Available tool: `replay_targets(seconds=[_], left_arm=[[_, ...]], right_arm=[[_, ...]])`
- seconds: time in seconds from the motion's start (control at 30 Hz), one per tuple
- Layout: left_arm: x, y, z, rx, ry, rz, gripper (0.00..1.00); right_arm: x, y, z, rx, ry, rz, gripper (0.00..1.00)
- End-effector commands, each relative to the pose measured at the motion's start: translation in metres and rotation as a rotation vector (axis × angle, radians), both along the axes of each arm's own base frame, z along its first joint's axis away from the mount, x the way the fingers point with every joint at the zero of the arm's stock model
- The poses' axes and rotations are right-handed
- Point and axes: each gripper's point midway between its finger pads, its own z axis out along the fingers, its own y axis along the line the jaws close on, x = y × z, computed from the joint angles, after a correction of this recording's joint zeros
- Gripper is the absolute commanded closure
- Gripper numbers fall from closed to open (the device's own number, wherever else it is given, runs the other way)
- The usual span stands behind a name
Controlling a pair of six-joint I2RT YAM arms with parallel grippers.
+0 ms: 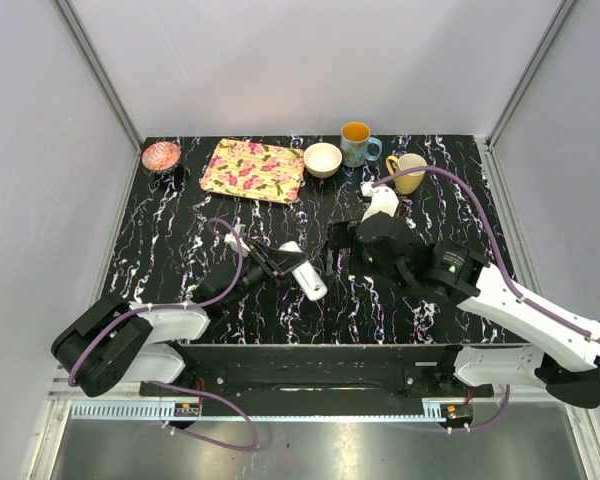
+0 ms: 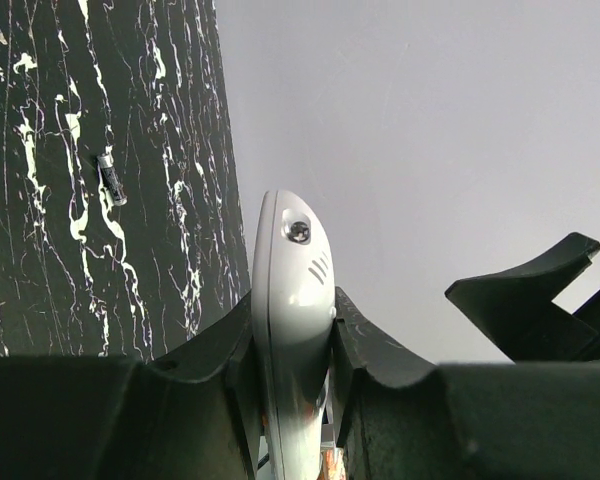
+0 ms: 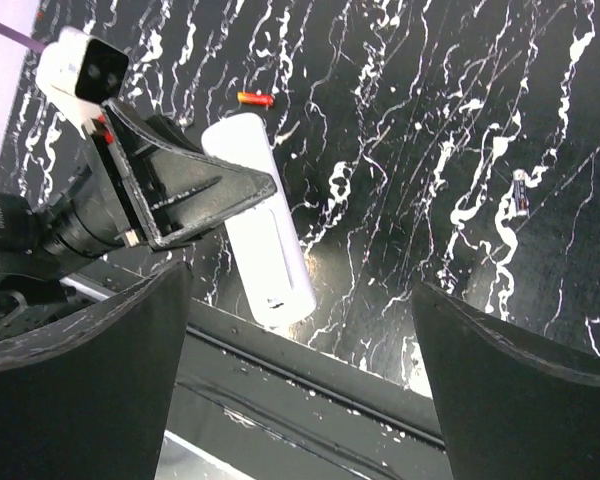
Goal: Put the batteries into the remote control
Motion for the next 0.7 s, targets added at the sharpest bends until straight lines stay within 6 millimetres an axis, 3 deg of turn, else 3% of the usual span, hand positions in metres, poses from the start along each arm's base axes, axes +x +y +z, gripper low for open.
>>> replay_targets(seconds=[0.0,0.03,0.07,0.13,0.17,0.2,0.47,0.6,0.63,0.67], left_arm=[[0.005,0.004,0.033,-0.108,-0.045,0.039,1.00],[0.003,0.004,0.030,-0.107,-0.034,0.039,1.00],[0.004,0.005,0.031,-0.110,-0.034,0.048,1.00],[0.002,0.006,0.030,-0.116,-0.032,0.049,1.00],[0.002,0.007,0.032,-0.123,-0.036,0.053,1.00],[0.001,0.008,0.033,-0.129,-0.036,0.056,1.00],[-0.008,0.011,0.036,-0.139,-0.039,0.082,1.00],[-0.010,0.009,0.037,-0.151,-0.033,0.096,1.00],[-0.013,0.007,0.037,-0.152,-0.030,0.090,1.00],[-0.012,0.007,0.037,-0.155,-0.029,0.099,1.00]], right_arm=[[0.021,-0.002,0.024,0.066,-0.115,-0.076,0.00],[0.022,-0.010,0.018,0.028,-0.107,-0.100,0.01],[0.026,-0.016,0.020,0.027,-0.096,-0.147,0.13],[0.033,-0.031,0.004,-0.065,-0.054,-0.211,0.27],[0.035,-0.033,0.005,-0.062,-0.042,-0.234,0.33],[0.038,-0.035,-0.001,-0.088,-0.027,-0.253,0.47],[0.041,-0.041,-0.009,-0.103,0.027,-0.276,0.64],[0.041,-0.041,-0.014,-0.110,0.045,-0.277,0.82],[0.041,-0.042,-0.014,-0.108,0.049,-0.279,0.95],[0.041,-0.041,-0.015,-0.111,0.055,-0.278,1.00]])
